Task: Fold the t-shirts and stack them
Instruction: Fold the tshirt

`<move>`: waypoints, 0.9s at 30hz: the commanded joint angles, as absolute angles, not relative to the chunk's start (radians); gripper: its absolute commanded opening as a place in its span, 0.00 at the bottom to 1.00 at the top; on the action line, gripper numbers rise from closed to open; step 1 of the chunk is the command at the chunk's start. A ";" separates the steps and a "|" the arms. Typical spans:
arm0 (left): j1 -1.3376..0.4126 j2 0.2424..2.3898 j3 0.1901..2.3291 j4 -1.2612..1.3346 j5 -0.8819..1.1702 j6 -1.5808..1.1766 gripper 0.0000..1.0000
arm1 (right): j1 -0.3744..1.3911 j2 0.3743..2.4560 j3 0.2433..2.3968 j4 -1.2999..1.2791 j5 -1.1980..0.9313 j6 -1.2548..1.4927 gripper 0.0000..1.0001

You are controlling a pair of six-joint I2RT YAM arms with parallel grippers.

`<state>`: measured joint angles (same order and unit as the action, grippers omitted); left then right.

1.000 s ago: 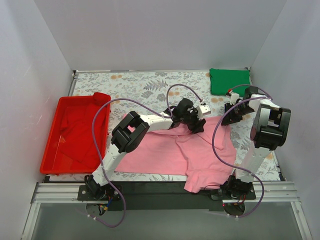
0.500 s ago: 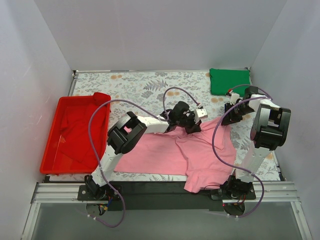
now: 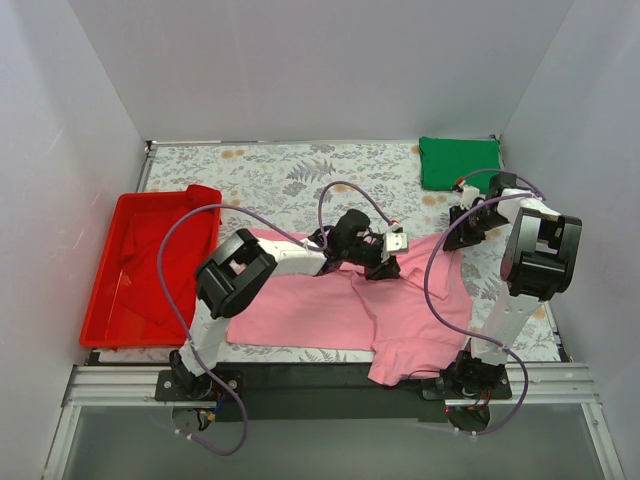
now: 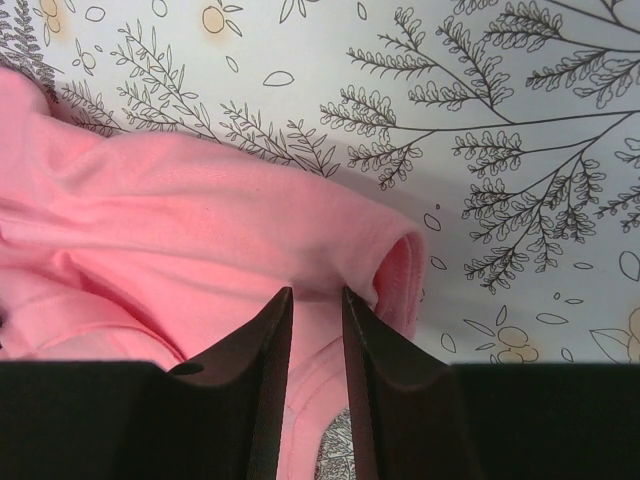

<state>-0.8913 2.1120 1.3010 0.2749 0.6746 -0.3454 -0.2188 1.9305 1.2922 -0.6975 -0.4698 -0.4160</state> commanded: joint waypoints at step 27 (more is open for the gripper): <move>-0.864 2.120 1.402 0.324 0.667 -0.301 0.58 | -0.224 1.919 1.295 -0.676 -0.448 -0.417 0.34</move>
